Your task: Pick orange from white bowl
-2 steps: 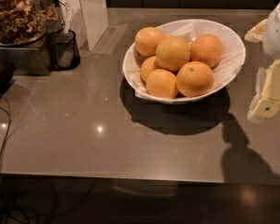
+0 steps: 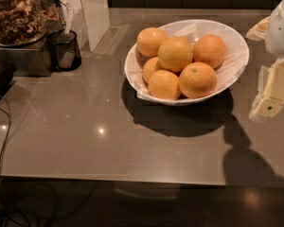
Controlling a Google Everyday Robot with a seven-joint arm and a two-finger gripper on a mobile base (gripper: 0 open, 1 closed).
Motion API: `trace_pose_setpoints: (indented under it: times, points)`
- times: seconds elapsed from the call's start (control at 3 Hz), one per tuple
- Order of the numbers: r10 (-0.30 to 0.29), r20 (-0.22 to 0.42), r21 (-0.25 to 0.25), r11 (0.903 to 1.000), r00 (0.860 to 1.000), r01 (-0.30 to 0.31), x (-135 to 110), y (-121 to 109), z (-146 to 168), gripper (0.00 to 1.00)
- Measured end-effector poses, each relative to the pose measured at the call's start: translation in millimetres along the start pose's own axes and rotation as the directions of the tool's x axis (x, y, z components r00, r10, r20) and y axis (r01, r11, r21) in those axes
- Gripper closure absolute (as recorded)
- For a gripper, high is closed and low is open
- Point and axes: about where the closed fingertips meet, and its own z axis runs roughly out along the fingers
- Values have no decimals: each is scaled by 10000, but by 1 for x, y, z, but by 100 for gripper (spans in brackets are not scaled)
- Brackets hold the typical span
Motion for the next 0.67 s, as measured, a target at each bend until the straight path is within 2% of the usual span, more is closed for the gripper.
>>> trace_pose_setpoints:
  times: [0.33,0.67]
  points:
    - [-312,270,-54,9995,9991,313,-15,-14,3,0]
    - [-625,631,-384,9971,9961,650,-40,-37,22,0]
